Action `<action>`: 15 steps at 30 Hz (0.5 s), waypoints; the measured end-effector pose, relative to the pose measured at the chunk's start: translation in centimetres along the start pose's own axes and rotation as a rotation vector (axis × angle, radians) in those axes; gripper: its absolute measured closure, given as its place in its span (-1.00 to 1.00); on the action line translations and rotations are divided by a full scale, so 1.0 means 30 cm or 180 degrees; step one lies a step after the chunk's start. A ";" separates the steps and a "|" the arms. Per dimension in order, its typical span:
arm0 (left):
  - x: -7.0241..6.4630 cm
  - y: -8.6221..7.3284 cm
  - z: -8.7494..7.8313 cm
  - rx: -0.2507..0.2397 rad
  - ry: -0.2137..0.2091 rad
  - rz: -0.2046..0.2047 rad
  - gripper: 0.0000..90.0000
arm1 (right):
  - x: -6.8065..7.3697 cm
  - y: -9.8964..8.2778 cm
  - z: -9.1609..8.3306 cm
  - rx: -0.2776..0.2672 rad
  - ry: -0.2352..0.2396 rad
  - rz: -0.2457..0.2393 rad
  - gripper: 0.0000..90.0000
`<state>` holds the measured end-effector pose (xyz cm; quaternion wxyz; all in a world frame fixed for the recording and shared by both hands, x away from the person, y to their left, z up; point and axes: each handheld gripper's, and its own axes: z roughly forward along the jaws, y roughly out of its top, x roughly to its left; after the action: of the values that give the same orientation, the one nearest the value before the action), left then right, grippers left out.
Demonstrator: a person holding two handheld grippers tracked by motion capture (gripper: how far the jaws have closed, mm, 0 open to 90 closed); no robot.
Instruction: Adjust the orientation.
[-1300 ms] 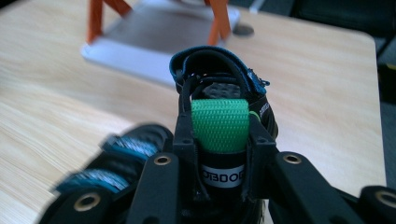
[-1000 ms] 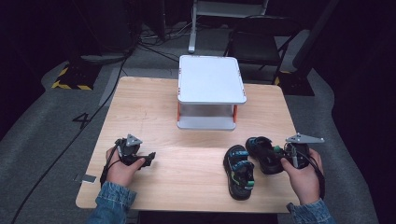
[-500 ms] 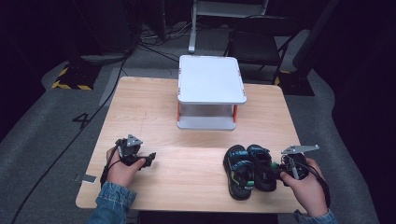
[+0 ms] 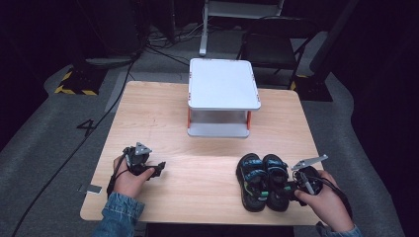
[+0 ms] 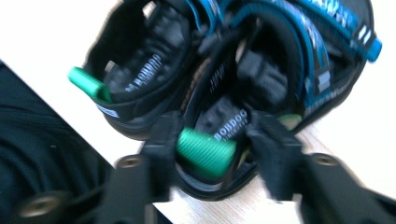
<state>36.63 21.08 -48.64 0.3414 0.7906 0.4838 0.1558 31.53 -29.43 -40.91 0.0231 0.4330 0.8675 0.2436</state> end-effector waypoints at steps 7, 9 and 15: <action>-0.004 -0.001 0.001 0.0010 0.0004 0.0013 -0.46 | -0.045 0.014 -0.057 -0.0762 -0.0292 0.0139 -0.17; -0.003 -0.001 0.000 0.0012 0.0007 0.0037 -0.46 | -0.051 0.016 -0.052 -0.0856 -0.0355 0.0194 -0.15; 0.000 -0.006 -0.009 0.0017 0.0029 0.0024 -0.47 | -0.010 0.039 -0.044 -0.1048 -0.0262 0.0109 0.01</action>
<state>36.36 21.25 -48.57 0.3366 0.7926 0.4828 0.1594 32.24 -29.60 -39.28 0.1250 0.4477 0.8067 0.3648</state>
